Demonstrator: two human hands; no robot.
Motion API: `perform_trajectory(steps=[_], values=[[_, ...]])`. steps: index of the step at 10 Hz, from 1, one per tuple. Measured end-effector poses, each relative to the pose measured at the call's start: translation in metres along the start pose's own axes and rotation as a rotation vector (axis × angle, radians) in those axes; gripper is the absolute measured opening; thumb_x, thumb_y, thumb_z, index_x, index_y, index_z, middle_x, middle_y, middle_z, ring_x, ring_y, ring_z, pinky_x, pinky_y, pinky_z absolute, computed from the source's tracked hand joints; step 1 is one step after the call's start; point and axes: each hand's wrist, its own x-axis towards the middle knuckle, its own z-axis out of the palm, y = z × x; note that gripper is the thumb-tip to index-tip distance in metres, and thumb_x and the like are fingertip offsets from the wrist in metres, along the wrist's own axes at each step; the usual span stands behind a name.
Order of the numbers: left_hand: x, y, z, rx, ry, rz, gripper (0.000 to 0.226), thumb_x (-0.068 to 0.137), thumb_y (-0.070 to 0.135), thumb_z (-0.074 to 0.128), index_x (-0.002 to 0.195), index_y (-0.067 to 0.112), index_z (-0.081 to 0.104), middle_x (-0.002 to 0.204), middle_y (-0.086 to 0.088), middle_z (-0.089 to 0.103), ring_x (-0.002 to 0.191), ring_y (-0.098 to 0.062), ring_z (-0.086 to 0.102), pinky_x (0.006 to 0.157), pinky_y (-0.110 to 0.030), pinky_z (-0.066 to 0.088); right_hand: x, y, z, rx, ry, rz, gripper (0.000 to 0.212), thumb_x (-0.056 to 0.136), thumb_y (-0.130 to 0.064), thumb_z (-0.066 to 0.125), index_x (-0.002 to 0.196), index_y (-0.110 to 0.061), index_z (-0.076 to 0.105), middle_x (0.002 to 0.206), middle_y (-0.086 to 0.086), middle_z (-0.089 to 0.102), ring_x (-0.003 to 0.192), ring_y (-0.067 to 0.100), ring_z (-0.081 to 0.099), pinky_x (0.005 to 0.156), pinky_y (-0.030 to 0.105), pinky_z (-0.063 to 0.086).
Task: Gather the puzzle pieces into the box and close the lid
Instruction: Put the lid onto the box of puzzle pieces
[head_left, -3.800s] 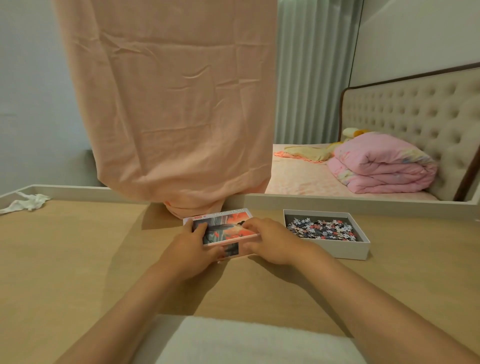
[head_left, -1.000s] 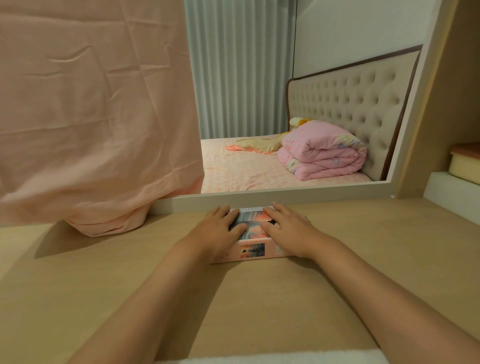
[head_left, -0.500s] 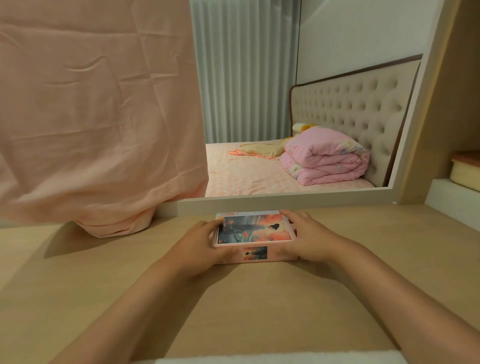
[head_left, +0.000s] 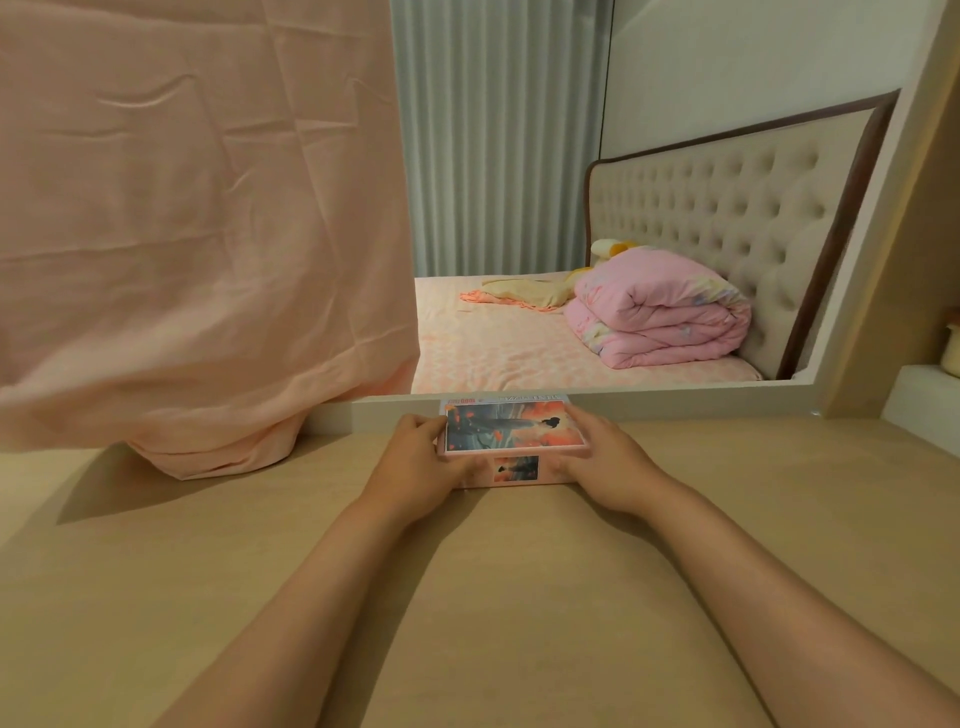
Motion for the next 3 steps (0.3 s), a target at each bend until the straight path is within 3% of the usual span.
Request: perform_trajectory(steps=[1,2,3], values=[[0.001,-0.002,-0.001,-0.029,-0.007,0.007,0.063,0.083,0.041,0.074,0.139,0.022,0.052,0.117,0.006,0.043,0.089,0.001,0.049,0.086,-0.018,0.037,0.0,0.0,-0.003,0.01,-0.008,0.009,0.078,0.09,-0.024,0.066,0.156,-0.029,0.025,0.152,-0.002,0.037,0.14,0.019,0.035,0.113,0.033,0.03],[0.0,-0.003,-0.002,-0.009,-0.063,-0.012,0.076,0.078,0.05,0.073,0.145,0.029,0.043,0.124,0.006,0.044,0.103,-0.004,0.053,0.089,-0.027,0.044,-0.004,-0.002,-0.004,0.067,-0.012,-0.034,0.068,0.081,-0.036,0.068,0.142,-0.047,0.039,0.136,-0.015,0.049,0.126,0.015,0.049,0.109,0.038,0.04],[0.008,0.005,-0.02,0.112,-0.063,-0.002,0.091,0.072,0.066,0.069,0.149,0.034,0.032,0.147,0.004,0.041,0.131,-0.018,0.046,0.105,-0.041,0.044,-0.006,-0.018,-0.024,0.098,0.058,-0.033,0.073,0.086,-0.044,0.07,0.15,-0.036,0.034,0.147,-0.009,0.039,0.132,0.016,0.043,0.11,0.04,0.038]])
